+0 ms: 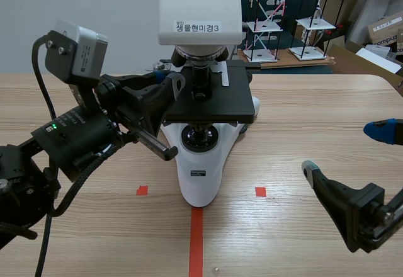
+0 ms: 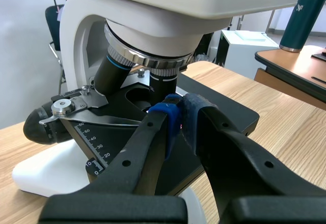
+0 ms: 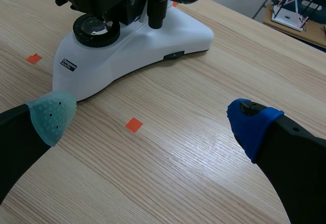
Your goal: Point at the objective lens
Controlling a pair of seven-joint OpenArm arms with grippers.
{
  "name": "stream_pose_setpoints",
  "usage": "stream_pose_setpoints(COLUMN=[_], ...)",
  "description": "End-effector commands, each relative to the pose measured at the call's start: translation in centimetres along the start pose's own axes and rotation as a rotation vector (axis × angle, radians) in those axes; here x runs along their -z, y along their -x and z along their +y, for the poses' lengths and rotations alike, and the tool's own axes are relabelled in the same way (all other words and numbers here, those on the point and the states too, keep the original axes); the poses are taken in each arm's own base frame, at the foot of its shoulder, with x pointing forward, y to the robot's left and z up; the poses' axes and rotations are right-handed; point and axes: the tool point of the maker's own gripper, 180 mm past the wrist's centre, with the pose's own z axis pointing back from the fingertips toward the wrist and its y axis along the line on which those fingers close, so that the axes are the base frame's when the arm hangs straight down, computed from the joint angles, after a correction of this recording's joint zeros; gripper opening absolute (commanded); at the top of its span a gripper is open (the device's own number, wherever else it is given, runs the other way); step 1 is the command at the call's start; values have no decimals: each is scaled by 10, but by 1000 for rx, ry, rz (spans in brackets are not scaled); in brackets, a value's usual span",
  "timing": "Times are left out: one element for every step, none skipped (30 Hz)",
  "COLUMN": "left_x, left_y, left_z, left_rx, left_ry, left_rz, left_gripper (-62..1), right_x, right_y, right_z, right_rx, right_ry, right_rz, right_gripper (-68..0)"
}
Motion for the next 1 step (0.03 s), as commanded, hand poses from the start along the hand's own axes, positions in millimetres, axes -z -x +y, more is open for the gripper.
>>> stream_pose_setpoints(left_x=[3], left_y=[-8], left_z=[0], left_rx=[2], left_ry=[0], left_rz=[-26], left_gripper=[-583], right_x=[0], right_y=[-8], right_z=[-2], right_rx=[-12], right_ry=[1], right_rz=[-24], right_gripper=[4])
